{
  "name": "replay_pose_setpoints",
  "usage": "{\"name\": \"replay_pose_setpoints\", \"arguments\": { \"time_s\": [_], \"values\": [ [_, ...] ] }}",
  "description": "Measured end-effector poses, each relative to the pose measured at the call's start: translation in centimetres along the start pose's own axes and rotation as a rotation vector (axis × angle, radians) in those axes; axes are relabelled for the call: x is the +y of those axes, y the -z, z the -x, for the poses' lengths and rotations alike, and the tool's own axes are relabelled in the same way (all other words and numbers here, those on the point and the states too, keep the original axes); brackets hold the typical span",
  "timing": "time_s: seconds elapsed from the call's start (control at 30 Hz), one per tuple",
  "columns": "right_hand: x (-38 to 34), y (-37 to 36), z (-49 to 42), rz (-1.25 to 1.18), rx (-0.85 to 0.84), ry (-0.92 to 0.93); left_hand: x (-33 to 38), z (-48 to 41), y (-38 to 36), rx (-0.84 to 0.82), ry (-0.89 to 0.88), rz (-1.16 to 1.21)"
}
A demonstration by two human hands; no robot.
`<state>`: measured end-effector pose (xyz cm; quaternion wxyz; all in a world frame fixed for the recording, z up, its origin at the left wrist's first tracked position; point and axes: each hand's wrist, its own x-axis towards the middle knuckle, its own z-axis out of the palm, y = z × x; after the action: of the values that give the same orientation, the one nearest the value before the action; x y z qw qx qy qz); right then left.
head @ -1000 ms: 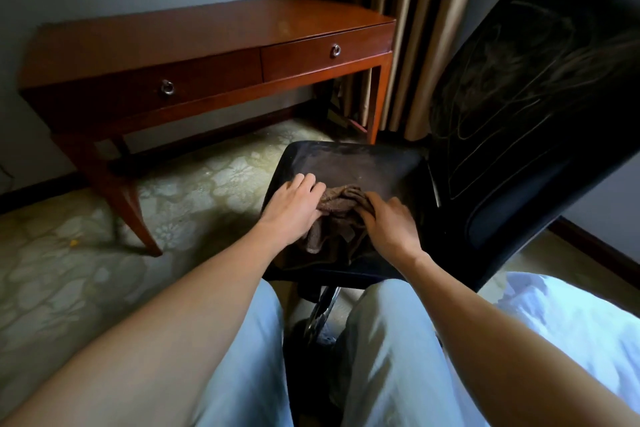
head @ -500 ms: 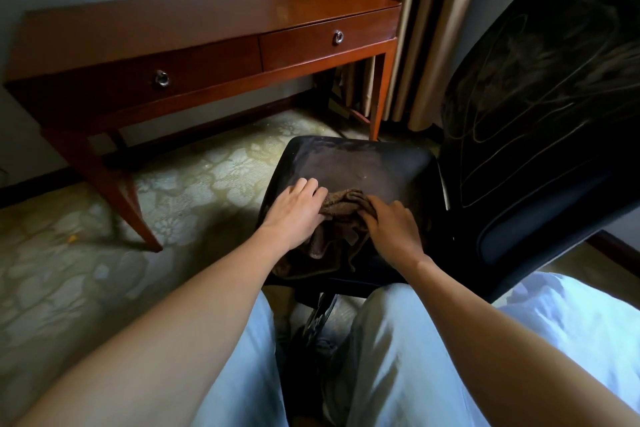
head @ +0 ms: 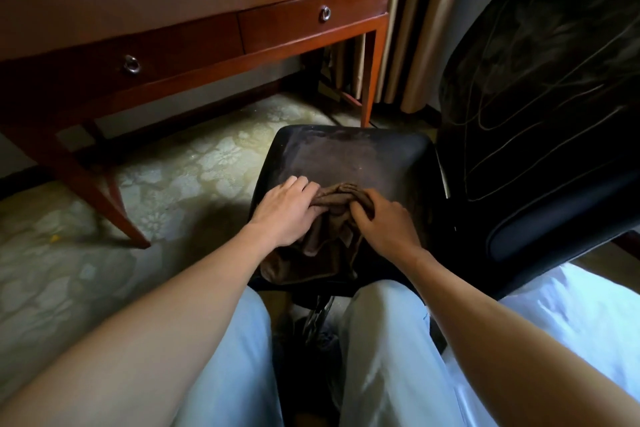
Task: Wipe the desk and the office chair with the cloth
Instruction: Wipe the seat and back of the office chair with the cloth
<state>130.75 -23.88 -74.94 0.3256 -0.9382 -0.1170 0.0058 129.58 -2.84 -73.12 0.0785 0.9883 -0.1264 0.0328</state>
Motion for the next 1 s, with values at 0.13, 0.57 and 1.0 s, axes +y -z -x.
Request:
{"name": "replay_pose_setpoints", "arguments": {
  "time_s": [0.13, 0.57, 1.0],
  "values": [
    [0.5, -0.5, -0.7, -0.107, -0.008, -0.016, -1.0, -0.5, 0.1, -0.029, -0.022, -0.102],
    [3.0, -4.9, -3.0, 0.234, 0.169, 0.082, -2.2, -1.8, -5.0, 0.058, 0.016, -0.098],
    [1.8, -6.1, -2.7, 0.121, -0.032, 0.019, -1.1, -1.5, -5.9, -0.082, 0.101, 0.218]
  ]
}}
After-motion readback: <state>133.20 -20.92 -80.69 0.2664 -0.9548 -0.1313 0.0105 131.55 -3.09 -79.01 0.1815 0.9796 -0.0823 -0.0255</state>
